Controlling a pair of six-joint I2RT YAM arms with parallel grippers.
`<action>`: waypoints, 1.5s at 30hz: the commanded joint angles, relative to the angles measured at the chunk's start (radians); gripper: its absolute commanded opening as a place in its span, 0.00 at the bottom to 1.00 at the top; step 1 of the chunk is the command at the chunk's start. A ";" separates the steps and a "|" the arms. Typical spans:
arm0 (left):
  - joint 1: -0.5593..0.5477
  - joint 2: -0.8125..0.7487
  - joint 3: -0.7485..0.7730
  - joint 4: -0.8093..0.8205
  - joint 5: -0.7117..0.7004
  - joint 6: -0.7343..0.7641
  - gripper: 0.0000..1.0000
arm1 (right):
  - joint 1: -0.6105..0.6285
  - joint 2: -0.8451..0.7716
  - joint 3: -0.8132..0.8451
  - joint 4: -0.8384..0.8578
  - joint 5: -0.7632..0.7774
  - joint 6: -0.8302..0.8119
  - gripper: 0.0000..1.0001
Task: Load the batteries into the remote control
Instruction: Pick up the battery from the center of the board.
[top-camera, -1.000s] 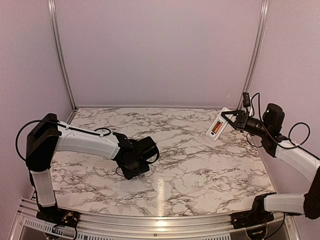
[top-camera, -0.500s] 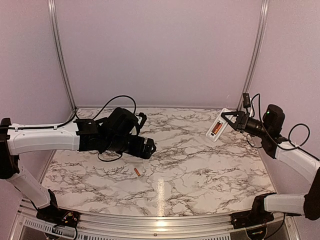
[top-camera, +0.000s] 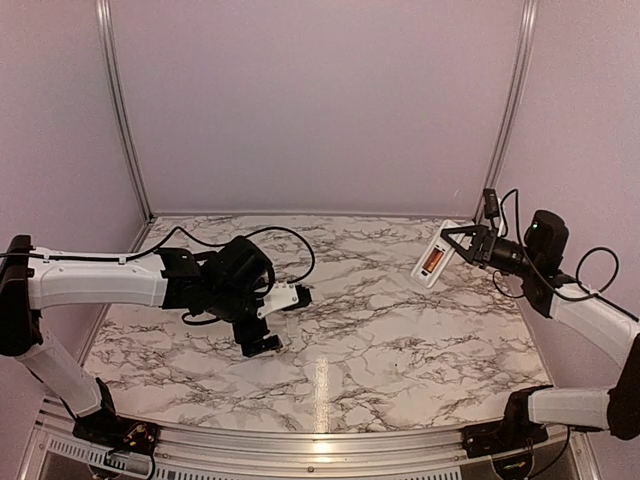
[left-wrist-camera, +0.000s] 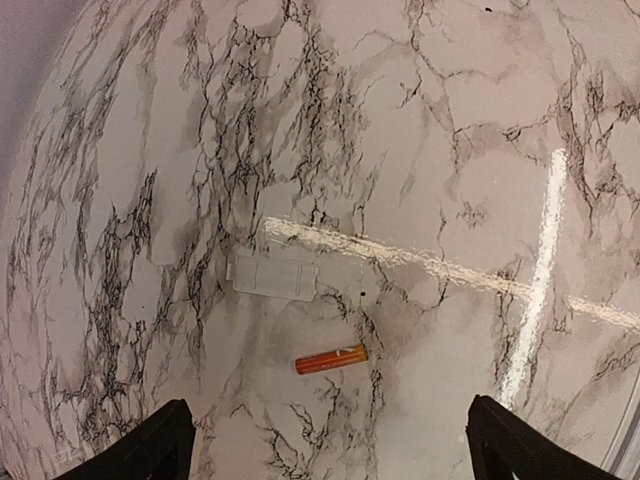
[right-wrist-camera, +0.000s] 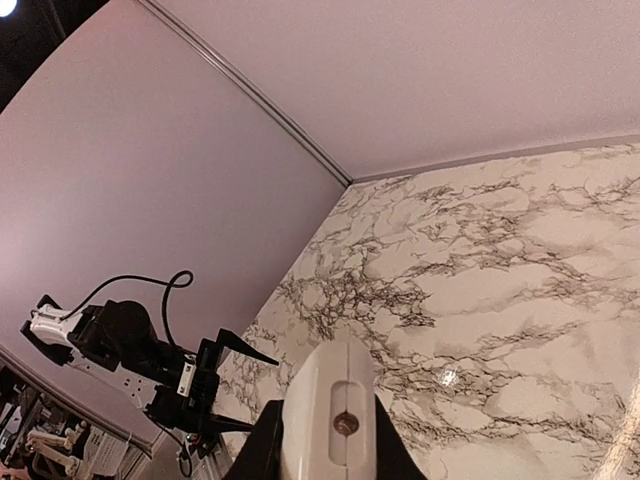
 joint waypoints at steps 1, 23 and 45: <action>0.061 0.062 -0.017 -0.081 0.067 0.204 0.99 | -0.007 0.035 0.029 -0.121 0.014 -0.075 0.00; 0.117 0.284 0.118 -0.098 0.162 0.504 0.70 | 0.010 0.116 0.228 -0.663 0.448 -0.242 0.00; 0.130 0.425 0.172 -0.182 0.180 0.461 0.28 | 0.012 0.099 0.173 -0.505 0.291 -0.193 0.00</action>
